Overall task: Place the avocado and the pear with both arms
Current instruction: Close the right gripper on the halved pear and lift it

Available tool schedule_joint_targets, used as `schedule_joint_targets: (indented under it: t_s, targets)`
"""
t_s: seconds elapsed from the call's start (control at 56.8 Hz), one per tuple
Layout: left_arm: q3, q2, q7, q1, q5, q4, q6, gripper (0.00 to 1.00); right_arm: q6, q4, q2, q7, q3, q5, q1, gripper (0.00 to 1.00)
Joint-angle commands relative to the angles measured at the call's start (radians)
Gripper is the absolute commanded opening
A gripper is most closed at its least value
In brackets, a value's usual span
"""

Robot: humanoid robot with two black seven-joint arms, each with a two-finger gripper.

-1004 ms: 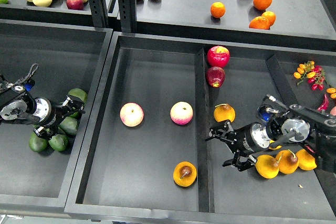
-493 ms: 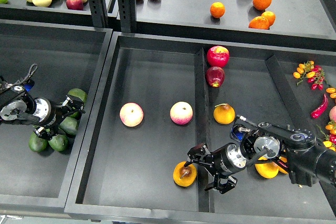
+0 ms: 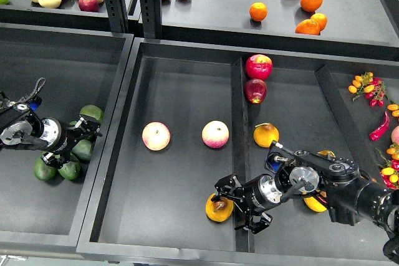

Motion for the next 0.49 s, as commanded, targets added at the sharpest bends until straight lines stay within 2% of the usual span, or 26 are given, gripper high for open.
schedule_joint_targets:
  t_s: [0.0, 0.247, 0.476]
  targets:
    - [-0.001, 0.000, 0.000, 0.000, 0.000, 0.000, 0.000, 0.99, 0.000, -0.018, 0.005, 0.000, 0.002, 0.002, 0.003, 0.93]
    - [-0.001, 0.000, 0.000, 0.001, 0.000, 0.000, 0.000, 0.99, 0.000, -0.050, 0.033, 0.000, 0.048, 0.004, -0.002, 0.86]
    - [0.000, 0.000, 0.000, 0.001, -0.002, 0.000, 0.000, 0.99, 0.000, -0.063, 0.048, 0.000, 0.053, 0.013, -0.002, 0.84]
